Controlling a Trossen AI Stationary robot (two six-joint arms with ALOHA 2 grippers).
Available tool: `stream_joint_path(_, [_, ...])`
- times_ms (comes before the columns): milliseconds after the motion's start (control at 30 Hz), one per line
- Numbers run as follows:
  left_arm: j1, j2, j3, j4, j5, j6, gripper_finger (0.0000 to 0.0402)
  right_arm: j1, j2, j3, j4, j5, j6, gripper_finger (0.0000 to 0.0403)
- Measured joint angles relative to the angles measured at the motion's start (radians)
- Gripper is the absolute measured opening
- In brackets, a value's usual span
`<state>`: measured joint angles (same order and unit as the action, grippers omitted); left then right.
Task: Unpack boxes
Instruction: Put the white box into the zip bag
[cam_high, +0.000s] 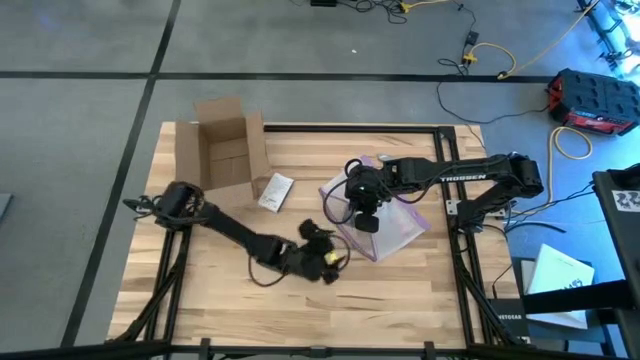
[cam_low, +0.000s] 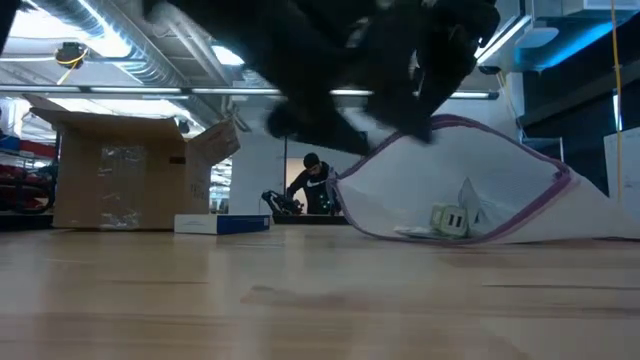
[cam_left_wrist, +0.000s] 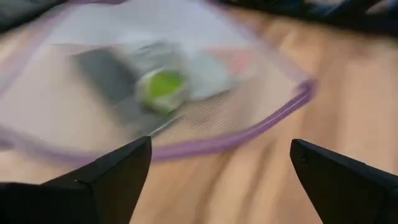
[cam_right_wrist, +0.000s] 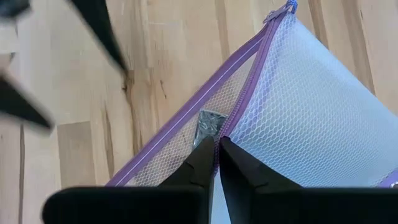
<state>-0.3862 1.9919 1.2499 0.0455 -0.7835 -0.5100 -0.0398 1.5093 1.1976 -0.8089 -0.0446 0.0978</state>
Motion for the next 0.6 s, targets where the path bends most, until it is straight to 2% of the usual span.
stream_joint_path(67, [-0.039,-0.023,0.0,-0.153,-0.053,-0.081,0.0359,0.0,0.0,0.0,0.0,0.0,0.0,0.001])
stream_joint_path(233, [-0.138,-0.034,-0.001,-0.441,-0.079,-0.377,0.0355,0.0,0.0,0.0,0.0,0.0,0.0,0.001])
stream_joint_path(433, [-0.243,-0.04,0.0,-0.692,-0.145,-0.753,0.0355,0.0,0.0,0.0,0.0,0.001,0.0,0.001])
stream_joint_path(600, [-0.321,-0.05,0.0,-0.803,-0.196,-1.037,0.0355,0.0,0.0,0.0,0.0,0.001,0.0,0.001])
